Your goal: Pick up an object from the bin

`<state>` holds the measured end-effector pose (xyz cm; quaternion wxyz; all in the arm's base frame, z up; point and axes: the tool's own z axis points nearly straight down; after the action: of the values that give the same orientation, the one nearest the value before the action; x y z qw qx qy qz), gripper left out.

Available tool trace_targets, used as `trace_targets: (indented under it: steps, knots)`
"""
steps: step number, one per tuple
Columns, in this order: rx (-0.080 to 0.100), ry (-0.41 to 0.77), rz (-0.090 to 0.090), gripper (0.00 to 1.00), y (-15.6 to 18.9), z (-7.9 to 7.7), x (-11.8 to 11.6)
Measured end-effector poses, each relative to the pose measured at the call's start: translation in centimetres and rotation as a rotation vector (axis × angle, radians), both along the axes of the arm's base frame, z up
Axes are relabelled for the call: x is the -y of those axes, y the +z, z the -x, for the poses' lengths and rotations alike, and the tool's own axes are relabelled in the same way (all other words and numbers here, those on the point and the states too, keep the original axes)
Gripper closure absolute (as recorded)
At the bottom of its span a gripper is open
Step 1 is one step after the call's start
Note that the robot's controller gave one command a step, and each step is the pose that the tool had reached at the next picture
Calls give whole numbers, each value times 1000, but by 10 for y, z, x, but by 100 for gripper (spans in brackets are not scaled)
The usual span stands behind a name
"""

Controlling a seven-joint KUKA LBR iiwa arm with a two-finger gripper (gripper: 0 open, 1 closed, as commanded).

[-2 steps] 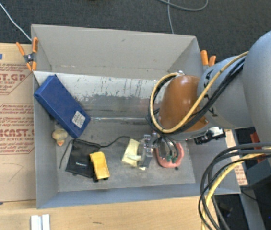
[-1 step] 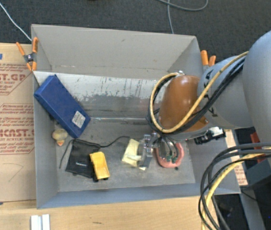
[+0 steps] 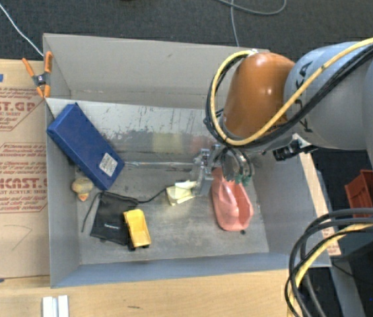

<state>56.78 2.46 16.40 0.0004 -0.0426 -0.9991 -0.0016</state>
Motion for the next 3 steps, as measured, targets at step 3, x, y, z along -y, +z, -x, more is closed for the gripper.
trace_targets:
  steps: [3]
  knots:
    - [-8, 75, 1, 100, 64, 9, -21]
